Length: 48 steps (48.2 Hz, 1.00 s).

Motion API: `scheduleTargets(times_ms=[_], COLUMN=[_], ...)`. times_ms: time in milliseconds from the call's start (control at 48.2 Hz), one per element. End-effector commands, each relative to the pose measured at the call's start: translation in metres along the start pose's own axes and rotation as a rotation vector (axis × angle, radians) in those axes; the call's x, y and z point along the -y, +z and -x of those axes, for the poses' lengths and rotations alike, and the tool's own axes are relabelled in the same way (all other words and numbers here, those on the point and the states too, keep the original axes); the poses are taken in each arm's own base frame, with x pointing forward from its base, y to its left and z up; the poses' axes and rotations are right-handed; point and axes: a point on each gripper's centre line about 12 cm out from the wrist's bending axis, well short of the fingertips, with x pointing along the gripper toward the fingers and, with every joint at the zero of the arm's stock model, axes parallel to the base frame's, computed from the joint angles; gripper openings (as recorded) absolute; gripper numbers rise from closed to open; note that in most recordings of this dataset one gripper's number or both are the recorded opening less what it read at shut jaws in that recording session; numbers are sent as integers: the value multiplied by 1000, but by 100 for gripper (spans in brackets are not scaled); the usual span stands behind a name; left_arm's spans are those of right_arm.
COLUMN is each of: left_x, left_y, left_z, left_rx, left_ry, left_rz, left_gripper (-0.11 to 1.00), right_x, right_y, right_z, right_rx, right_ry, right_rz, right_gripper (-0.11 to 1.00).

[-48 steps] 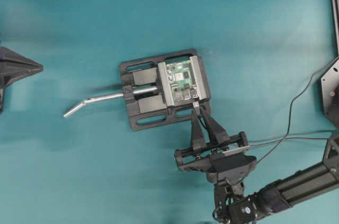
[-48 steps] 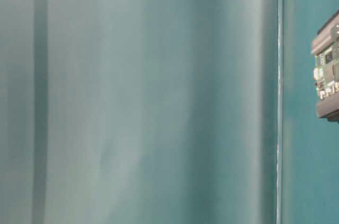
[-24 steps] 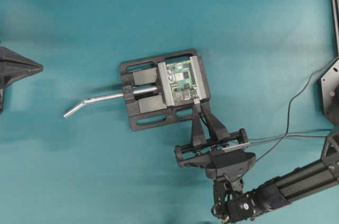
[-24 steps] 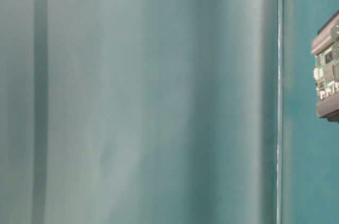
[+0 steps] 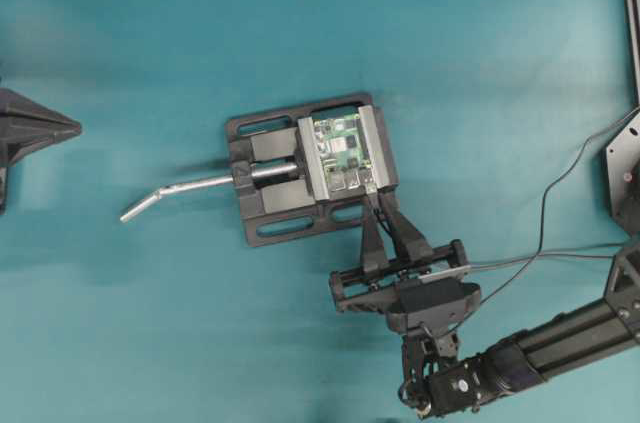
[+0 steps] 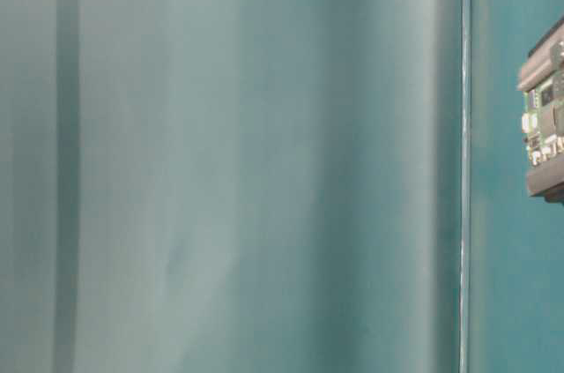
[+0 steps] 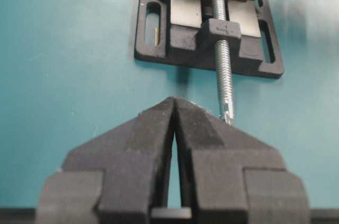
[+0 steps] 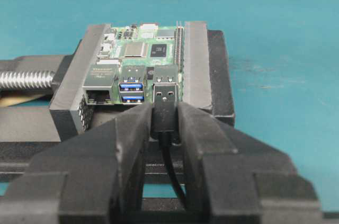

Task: Insert the USB into the fixed PCB.
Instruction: 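Push the USB plug forward into the lower-right USB port with the right gripper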

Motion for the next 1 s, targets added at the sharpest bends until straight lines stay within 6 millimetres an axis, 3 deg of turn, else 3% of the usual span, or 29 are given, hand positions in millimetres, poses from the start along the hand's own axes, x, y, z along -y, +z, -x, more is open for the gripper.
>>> scheduleTargets(times_ms=[0, 975], left_x=[2, 2], left_y=[12, 12], left_z=[0, 0], left_rx=[26, 27], left_ry=[-2, 0], left_rz=[2, 1], left_gripper=[0, 0], right_x=[-7, -8], right_y=[14, 15], right_z=[2, -11], right_rx=[-8, 5], right_ry=[2, -11], right_rz=[-38, -35], right_gripper=[21, 21])
